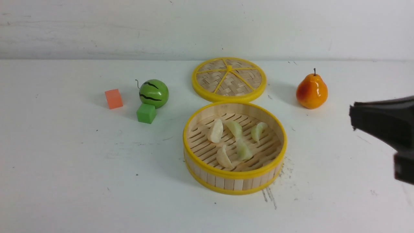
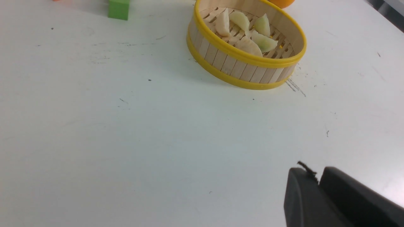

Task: Put the dumplings into the steamer on the white table.

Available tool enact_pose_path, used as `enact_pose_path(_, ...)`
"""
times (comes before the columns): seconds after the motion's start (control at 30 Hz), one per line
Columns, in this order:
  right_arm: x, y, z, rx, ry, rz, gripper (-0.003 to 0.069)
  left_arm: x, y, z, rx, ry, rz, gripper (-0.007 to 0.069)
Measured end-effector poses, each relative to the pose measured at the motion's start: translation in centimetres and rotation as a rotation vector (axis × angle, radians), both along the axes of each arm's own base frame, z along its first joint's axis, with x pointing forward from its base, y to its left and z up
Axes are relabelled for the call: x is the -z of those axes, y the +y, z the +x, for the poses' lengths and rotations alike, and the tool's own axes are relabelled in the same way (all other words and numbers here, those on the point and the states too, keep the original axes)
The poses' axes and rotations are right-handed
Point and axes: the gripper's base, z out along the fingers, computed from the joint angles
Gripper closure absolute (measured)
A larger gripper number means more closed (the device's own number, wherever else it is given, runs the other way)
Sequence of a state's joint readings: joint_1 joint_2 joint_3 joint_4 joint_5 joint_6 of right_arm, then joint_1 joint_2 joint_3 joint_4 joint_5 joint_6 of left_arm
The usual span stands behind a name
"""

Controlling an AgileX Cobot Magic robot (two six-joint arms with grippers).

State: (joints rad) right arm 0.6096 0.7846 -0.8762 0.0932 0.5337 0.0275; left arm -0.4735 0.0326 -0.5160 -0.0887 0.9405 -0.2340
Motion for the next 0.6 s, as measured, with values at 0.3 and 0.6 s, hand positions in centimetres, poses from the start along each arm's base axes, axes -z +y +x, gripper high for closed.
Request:
enact_pose_path(0.3,0.3,-1.1,-1.7,-0.008,0.033,-0.028,0.0673,0.0,0.0,0.0,0.000,0.000,0.000,0.0543)
enact_pose_path(0.6,0.4,-2.3,-2.6,0.020,-0.032,-0.053,0.0680,0.0,0.0,0.0,-0.001,-0.001,0.000,0.0533)
